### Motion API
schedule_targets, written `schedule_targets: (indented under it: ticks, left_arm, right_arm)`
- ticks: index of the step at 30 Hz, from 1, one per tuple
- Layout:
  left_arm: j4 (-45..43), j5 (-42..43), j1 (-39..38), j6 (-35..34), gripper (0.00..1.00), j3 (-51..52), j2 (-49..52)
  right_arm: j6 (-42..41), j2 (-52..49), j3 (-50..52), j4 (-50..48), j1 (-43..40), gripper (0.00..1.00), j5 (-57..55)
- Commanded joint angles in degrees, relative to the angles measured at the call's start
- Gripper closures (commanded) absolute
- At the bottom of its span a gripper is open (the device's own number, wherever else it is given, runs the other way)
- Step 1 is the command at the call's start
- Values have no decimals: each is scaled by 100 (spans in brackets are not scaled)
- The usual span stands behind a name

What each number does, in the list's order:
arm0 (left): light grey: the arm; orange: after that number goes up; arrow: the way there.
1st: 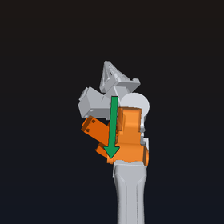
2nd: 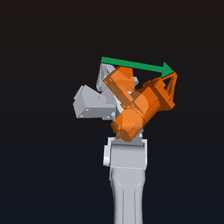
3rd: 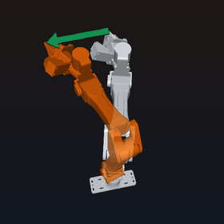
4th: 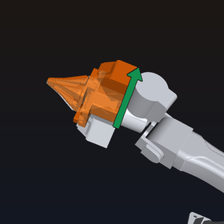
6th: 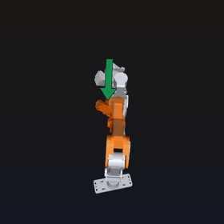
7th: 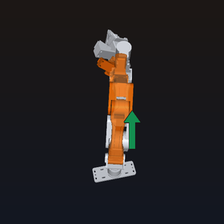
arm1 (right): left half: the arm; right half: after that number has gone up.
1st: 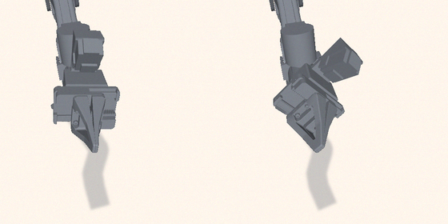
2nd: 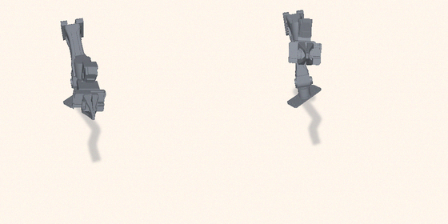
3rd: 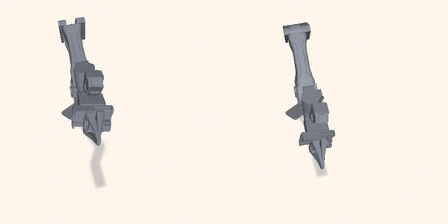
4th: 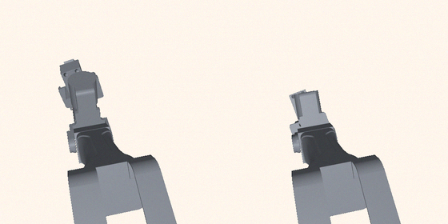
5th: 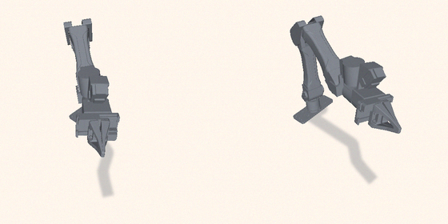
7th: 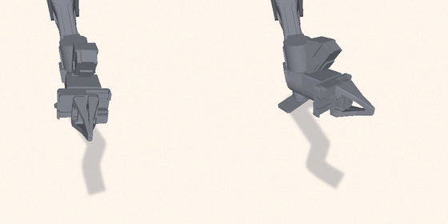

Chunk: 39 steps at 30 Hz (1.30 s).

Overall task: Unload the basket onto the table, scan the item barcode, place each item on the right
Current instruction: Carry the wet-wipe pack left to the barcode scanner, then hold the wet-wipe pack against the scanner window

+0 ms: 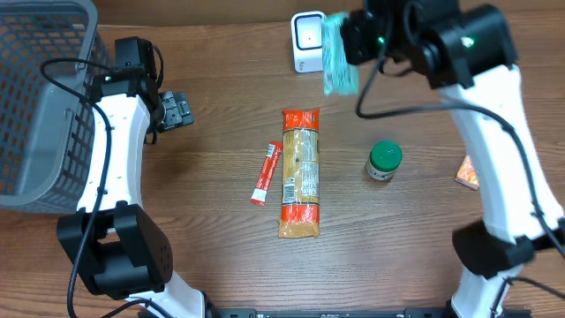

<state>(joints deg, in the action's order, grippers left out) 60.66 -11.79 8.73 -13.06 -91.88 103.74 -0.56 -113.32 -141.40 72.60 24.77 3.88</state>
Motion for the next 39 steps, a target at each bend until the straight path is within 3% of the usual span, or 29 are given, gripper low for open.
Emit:
schedule_targets:
  ticks: [1, 8, 16, 25, 39]
  left_arm:
    - [-2, 26, 9, 63, 0, -101, -46]
    - [-2, 28, 9, 63, 0, -101, -46]
    - [-2, 28, 9, 63, 0, -101, -46]
    - [-2, 26, 9, 63, 0, -101, -46]
    - [-2, 26, 9, 63, 0, -101, -46]
  right_arm:
    - [811, -468, -223, -354, 173, 96, -1174]
    - [2699, -1526, -221, -1624, 763, 96, -3239]
    - [3814, -2826, -219, -4186, 977, 96, -4557]
    - [4900, -3654, -216, -6695, 977, 96, -5276]
    - [5014, -4210, -2, -7451, 1032, 96, -5075]
